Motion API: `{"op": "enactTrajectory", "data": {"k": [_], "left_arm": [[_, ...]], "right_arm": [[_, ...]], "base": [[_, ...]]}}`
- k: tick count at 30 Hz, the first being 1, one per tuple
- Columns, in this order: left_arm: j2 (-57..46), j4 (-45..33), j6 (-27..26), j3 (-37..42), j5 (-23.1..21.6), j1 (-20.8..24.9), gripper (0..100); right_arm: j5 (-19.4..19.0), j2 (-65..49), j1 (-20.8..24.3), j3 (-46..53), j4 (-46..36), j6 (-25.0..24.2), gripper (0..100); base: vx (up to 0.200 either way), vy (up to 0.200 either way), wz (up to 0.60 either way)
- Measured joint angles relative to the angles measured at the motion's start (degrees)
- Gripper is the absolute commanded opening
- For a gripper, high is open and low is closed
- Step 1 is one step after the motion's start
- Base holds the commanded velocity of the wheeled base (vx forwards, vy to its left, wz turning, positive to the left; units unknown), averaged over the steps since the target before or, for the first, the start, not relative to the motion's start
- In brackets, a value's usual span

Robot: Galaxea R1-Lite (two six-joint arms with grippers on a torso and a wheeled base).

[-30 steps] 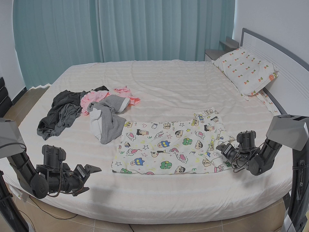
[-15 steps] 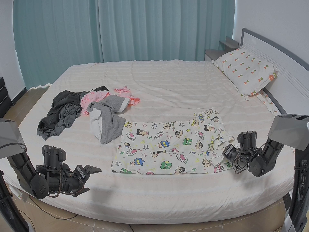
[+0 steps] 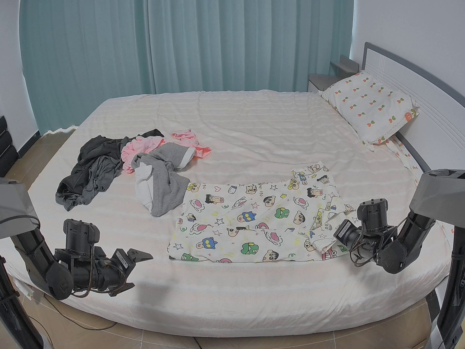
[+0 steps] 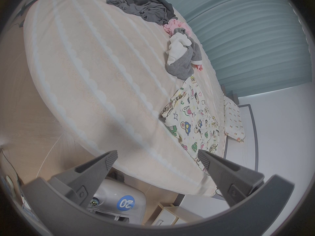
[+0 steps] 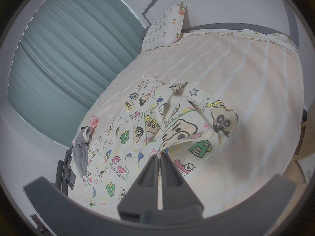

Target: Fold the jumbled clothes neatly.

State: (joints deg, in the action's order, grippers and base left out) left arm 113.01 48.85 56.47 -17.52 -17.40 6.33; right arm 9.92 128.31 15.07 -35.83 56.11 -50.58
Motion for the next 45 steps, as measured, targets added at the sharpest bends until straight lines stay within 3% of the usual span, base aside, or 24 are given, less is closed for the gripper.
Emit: {"op": "enactTrajectory", "data": {"k": [3, 4, 14, 22, 29, 36, 43, 45], "left_arm": [[0.00, 0.00, 0.02, 0.02, 0.00, 0.00, 100], [0.00, 0.00, 0.02, 0.02, 0.00, 0.00, 100], [0.00, 0.00, 0.02, 0.02, -0.01, 0.01, 100], [0.02, 0.00, 0.00, 0.00, 0.00, 0.01, 100], [0.02, 0.00, -0.04, 0.05, 0.00, 0.00, 100], [0.02, 0.00, -0.09, 0.22, 0.00, 0.06, 100], [0.02, 0.00, -0.13, 0.27, 0.00, 0.11, 100], [0.04, 0.00, -0.15, 0.27, 0.00, 0.11, 100]], "right_arm": [[0.06, 0.96, 0.02, 0.61, 1.08, -0.02, 0], [0.04, 1.24, 0.06, 1.02, 1.41, -0.02, 100], [-0.29, 2.15, 1.22, 6.92, 9.83, -0.82, 100], [-0.79, -2.58, 1.35, 10.03, 11.30, -0.41, 100], [-1.44, -5.49, 1.44, 4.72, 6.92, 0.30, 100], [-1.88, -3.44, 1.38, -6.86, -0.59, 1.50, 100], [-2.89, 3.00, -1.46, -13.79, -6.06, 2.63, 100], [-3.06, 6.62, -4.07, -15.74, -7.03, 3.69, 100]], "base": [[0.000, 0.000, 0.00], [0.000, 0.000, 0.00], [0.000, 0.000, 0.00], [0.000, 0.000, 0.00], [0.000, 0.000, 0.00], [0.000, 0.000, 0.00], [0.000, 0.000, 0.00], [0.000, 0.000, 0.00]]}}
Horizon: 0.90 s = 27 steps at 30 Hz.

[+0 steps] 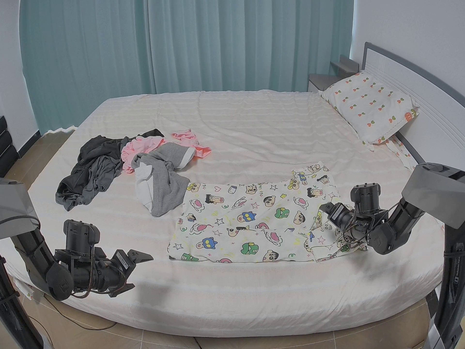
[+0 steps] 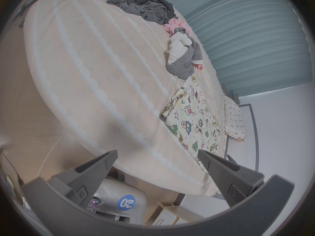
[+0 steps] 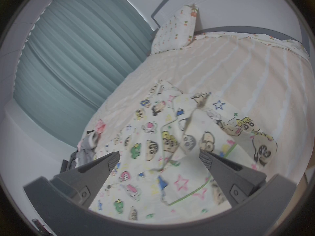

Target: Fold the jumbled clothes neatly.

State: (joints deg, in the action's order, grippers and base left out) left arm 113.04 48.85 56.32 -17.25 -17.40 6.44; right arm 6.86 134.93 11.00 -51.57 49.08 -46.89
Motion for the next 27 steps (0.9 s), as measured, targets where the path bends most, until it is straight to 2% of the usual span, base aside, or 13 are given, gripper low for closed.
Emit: {"op": "enactTrajectory", "data": {"k": [5, 16, 21, 27], "left_arm": [[0.02, 0.00, 0.00, 0.00, 0.00, 0.00, 100], [0.13, 0.00, 0.00, 0.02, 0.33, 0.06, 100], [0.16, 0.44, 0.00, 0.00, 0.07, 0.06, 100], [0.22, 3.75, 0.20, 0.52, -0.23, 0.01, 100]], "right_arm": [[-0.05, 2.58, -1.71, 0.74, 1.17, 1.04, 100], [0.60, 3.61, -2.45, 7.55, 10.80, 1.16, 100], [0.44, 0.05, -1.96, 10.14, 12.95, 0.63, 100], [-0.24, -7.94, 0.93, 15.30, 13.74, -1.96, 100]], "base": [[0.000, 0.000, 0.00], [0.000, 0.000, 0.00], [0.000, 0.000, 0.00], [0.000, 0.000, 0.00]]}}
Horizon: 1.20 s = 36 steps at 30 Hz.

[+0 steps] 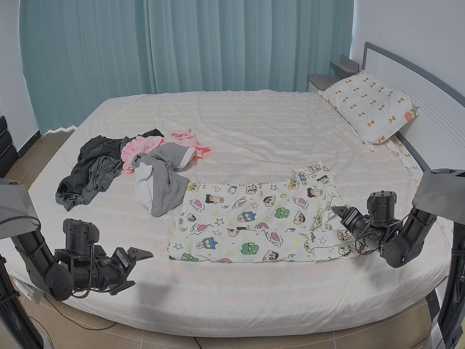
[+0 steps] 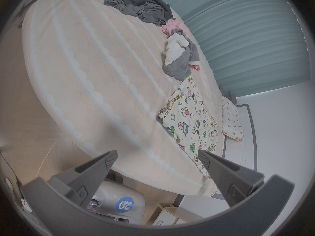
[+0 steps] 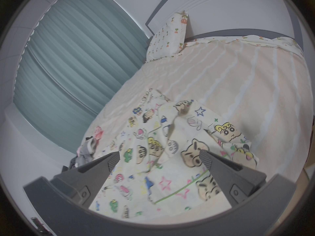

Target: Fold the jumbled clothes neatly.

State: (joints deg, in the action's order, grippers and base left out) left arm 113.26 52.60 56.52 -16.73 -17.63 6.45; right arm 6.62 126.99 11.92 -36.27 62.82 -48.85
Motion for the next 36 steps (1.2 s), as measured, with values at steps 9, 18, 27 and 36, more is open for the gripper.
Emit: {"op": "enactTrajectory", "data": {"k": [9, 18, 27, 36], "left_arm": [[0.60, 2.93, -0.09, 1.51, 0.01, 0.05, 100], [0.88, 2.99, -0.13, 1.68, 0.26, 0.20, 100], [1.05, 3.04, -0.20, 1.71, 0.55, 0.46, 100], [1.27, 6.85, -6.92, 0.11, 0.09, 1.78, 100]], "right_arm": [[-0.33, -8.02, 4.01, 5.68, 3.25, 2.54, 100], [-0.28, -11.86, 4.39, 8.00, 4.32, 3.72, 100], [-0.28, -12.41, 4.34, 8.13, 4.32, 4.02, 100], [-0.52, -12.24, 4.63, 8.40, 4.16, 4.12, 100]], "base": [[0.178, 0.000, 0.00], [0.200, 0.000, 0.00], [0.089, 0.000, 0.00], [0.000, 0.000, 0.00]]}}
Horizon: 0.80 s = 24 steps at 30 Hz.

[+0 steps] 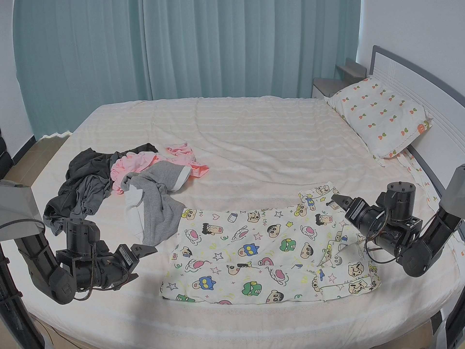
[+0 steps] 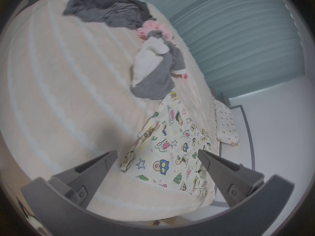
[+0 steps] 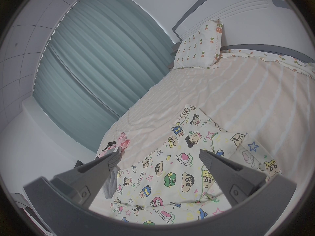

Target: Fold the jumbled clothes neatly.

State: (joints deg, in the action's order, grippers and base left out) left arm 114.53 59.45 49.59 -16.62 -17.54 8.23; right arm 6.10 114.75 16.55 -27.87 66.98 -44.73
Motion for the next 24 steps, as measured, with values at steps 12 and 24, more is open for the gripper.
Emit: {"op": "enactTrajectory", "data": {"k": [12, 24], "left_arm": [[4.57, -17.23, -11.69, -22.27, 0.50, 0.67, 100], [20.00, -30.04, -13.63, -48.46, 1.15, 3.82, 100]], "right_arm": [[-0.20, 0.51, 1.24, 1.02, 0.13, 0.01, 100], [-0.13, 1.40, 2.62, 2.07, 0.27, 0.55, 100]], "base": [[0.000, 0.000, 0.00], [0.000, 0.000, 0.00]]}}
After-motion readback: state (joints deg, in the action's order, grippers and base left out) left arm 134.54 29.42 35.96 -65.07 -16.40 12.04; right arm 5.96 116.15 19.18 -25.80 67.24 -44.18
